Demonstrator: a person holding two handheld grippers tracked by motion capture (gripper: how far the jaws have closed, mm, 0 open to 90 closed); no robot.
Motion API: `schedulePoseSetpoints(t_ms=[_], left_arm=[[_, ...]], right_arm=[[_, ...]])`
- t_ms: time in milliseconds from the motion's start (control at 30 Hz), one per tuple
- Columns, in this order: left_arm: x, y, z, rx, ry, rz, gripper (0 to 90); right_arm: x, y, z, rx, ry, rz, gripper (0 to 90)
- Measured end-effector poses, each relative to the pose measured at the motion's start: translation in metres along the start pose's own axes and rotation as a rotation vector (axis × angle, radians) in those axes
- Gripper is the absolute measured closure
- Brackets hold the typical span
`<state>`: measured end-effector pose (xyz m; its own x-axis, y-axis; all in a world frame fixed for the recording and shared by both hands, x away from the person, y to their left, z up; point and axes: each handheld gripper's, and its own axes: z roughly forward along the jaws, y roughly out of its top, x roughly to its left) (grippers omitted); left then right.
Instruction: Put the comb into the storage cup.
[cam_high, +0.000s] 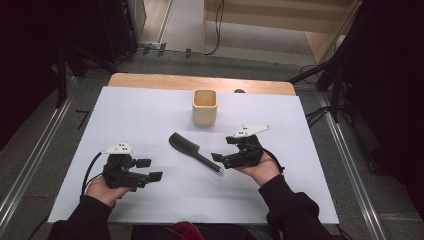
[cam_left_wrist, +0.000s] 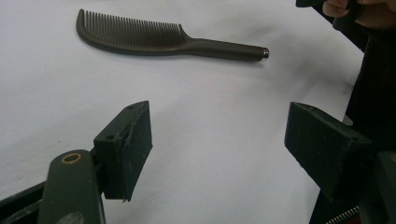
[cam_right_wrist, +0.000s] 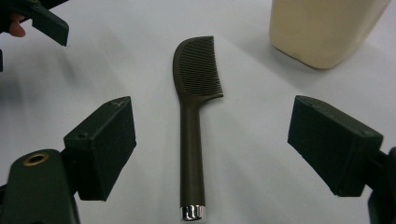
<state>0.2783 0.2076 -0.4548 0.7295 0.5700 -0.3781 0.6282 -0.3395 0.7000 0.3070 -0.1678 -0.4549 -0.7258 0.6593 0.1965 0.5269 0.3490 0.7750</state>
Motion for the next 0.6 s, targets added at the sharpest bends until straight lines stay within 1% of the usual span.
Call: schedulePoseSetpoints(t_ms=[100, 233, 400, 467, 600], left_arm=[[0.0, 0.0, 0.0, 0.002, 0.001, 0.003, 23.9], [0.0, 0.0, 0.0, 0.004, 0.002, 0.006, 23.9], [0.001, 0.0, 0.0, 0.002, 0.002, 0.003, 23.9], [0.001, 0.0, 0.0, 0.001, 0.0, 0.004, 23.9], [0.001, 0.0, 0.0, 0.002, 0.001, 0.003, 23.9]], right_arm=[[0.001, -0.001, 0.001, 0.005, -0.004, -0.003, 13.5], [0.005, -0.004, 0.006, 0.005, 0.0, -0.027, 13.7], [0.006, -0.006, 0.011, 0.006, 0.01, -0.026, 13.9], [0.006, -0.008, 0.012, 0.003, 0.014, -0.019, 13.9], [0.004, -0.01, 0.014, 0.004, 0.008, -0.001, 14.5]])
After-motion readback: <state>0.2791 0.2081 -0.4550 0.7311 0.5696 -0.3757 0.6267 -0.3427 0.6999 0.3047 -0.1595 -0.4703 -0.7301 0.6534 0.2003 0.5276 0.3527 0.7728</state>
